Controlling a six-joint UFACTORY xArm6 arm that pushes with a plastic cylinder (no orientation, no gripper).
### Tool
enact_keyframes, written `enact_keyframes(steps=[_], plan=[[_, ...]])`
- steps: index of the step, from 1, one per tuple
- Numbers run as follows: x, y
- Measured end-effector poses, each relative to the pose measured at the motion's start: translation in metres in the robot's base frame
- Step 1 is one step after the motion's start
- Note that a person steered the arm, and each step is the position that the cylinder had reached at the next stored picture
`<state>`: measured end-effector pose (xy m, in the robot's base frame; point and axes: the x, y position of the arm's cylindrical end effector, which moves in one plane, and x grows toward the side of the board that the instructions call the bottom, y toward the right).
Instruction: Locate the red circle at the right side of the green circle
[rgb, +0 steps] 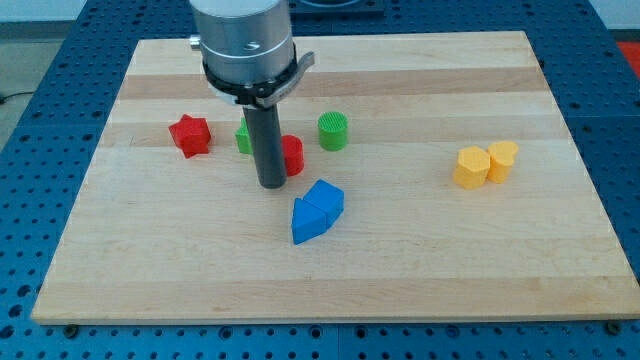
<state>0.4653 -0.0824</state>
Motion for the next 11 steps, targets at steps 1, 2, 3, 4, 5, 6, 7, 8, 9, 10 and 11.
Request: enact_keyframes(steps=[1,2,3,4,5,6,7,8,9,10,11], plan=[[0.004,-0.052],[-0.005,-0.044],[-0.028,-0.020],[-0.027,-0.012],[-0.022,0.007],[-0.022,0.036],[-0.029,0.072],[-0.030,0.095],[-0.031,0.111],[-0.039,0.128],[-0.042,0.144]])
